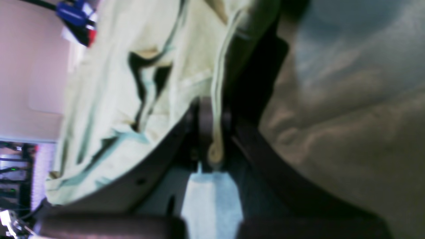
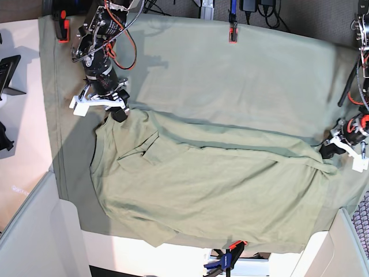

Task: Fold the T-shirt properly
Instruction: 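Drag the folded shirt back toward the robot with both grippers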

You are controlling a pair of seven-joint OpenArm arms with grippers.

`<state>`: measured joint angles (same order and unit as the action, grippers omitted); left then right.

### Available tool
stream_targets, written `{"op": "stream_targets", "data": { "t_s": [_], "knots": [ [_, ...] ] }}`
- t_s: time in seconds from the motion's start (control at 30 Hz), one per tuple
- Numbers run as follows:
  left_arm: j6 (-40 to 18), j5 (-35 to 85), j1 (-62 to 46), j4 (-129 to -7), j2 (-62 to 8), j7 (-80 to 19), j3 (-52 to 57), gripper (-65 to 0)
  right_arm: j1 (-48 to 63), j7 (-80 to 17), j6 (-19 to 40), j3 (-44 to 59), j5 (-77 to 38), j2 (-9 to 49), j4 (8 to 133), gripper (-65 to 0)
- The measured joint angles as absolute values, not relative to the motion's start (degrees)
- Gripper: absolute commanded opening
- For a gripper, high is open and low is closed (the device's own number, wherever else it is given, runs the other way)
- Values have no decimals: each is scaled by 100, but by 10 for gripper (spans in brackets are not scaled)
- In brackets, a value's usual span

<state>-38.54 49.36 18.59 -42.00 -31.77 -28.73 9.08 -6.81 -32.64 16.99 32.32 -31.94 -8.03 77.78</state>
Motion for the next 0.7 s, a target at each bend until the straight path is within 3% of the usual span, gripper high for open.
{"op": "stream_targets", "data": {
  "t_s": [0.27, 0.7],
  "knots": [
    [-3868, 5776, 1859, -4200, -3898, -3542, 906, -650, -635, -4064, 1774, 3225, -3568, -473, 8536, -650],
    [-3931, 7052, 1492, -4353, -4716, -4574, 897, -650, 467, -4254, 1826, 3170, -3804, -414, 9686, -650]
  ]
}}
